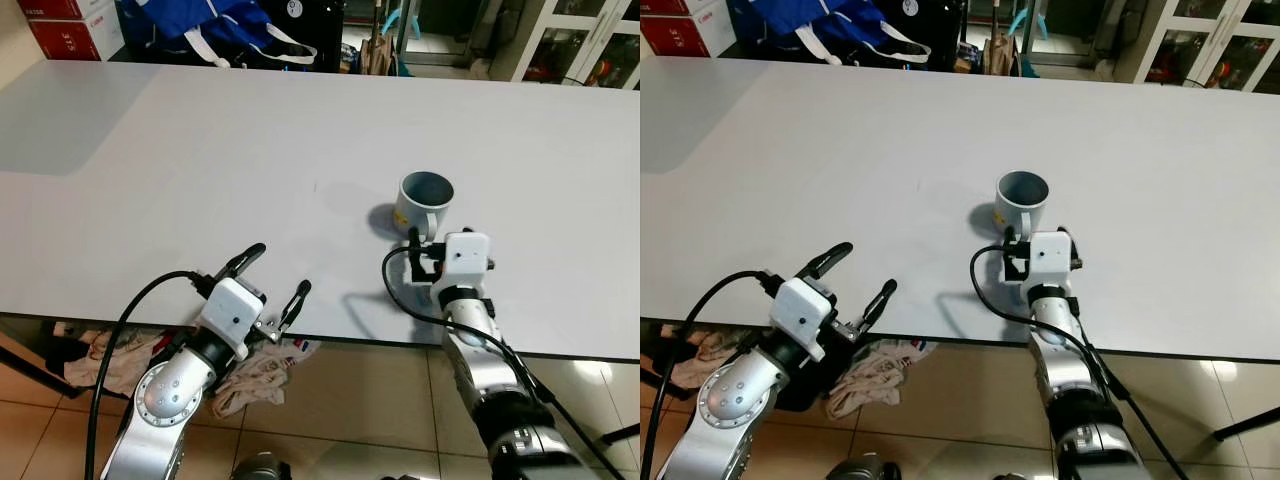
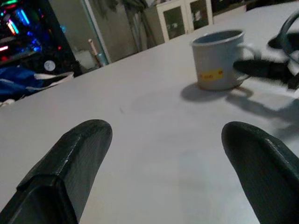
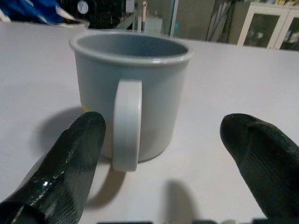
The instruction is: Setting the table
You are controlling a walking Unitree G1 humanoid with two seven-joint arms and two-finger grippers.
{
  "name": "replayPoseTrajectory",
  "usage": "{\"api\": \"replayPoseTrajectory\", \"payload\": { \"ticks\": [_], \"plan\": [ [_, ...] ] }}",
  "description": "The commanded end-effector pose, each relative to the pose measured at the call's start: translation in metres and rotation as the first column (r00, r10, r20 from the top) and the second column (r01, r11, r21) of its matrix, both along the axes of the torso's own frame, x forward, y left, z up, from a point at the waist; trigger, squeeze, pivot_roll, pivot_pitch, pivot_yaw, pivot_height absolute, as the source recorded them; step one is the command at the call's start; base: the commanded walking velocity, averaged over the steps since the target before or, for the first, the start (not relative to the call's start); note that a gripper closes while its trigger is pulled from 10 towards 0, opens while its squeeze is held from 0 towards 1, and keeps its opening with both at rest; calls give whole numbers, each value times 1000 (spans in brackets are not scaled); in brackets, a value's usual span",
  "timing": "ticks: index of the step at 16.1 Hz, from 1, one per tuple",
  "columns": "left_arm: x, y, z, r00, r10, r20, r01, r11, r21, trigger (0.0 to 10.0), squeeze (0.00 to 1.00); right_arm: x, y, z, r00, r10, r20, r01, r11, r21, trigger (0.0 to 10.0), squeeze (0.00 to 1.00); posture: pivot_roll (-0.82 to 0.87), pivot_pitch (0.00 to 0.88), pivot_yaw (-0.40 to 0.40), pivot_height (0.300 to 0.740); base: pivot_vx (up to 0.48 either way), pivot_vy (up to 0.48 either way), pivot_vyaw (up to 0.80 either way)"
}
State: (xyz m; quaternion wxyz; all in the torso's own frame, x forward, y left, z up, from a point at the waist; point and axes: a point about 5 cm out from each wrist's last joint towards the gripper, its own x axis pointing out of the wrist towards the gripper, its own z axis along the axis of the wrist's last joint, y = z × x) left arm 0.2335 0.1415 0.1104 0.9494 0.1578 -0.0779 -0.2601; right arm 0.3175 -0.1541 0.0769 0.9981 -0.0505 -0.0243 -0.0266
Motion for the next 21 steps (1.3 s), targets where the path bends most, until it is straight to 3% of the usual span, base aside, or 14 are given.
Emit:
{"api": "replayPoseTrajectory", "payload": {
  "ticks": [1,4,9,12,16,21],
  "plan": [
    [1,0,-1,1000,4,3,-4,1000,14,10000,0,0,0,3,1000,-4,8,4,1000,-2,10000,0,225,24,-13,740,0,0,0],
    [11,1,-5,998,55,-1,-55,997,46,10000,0,-11,-4,8,999,-13,35,13,1000,-5,10000,0,195,0,-22,740,0,0,0],
    [22,6,-2,993,118,-8,-117,993,21,10000,0,-36,-19,7,999,-33,17,34,999,-35,10000,0,150,0,-32,740,0,0,0],
    [31,9,0,985,172,-31,-172,985,15,10000,0,-47,-18,13,999,-30,19,30,999,-41,10000,0,124,0,-34,740,0,0,0],
    [37,4,24,984,177,-36,-179,982,-65,10000,0,-72,-22,14,999,-45,16,45,999,-12,10000,0,102,0,-27,740,0,0,0],
    [64,-5,17,971,187,-149,-208,968,-142,10000,0,-78,-42,18,991,-133,15,133,991,9,10000,0,26,0,22,740,0,0,0]
  ]
}}
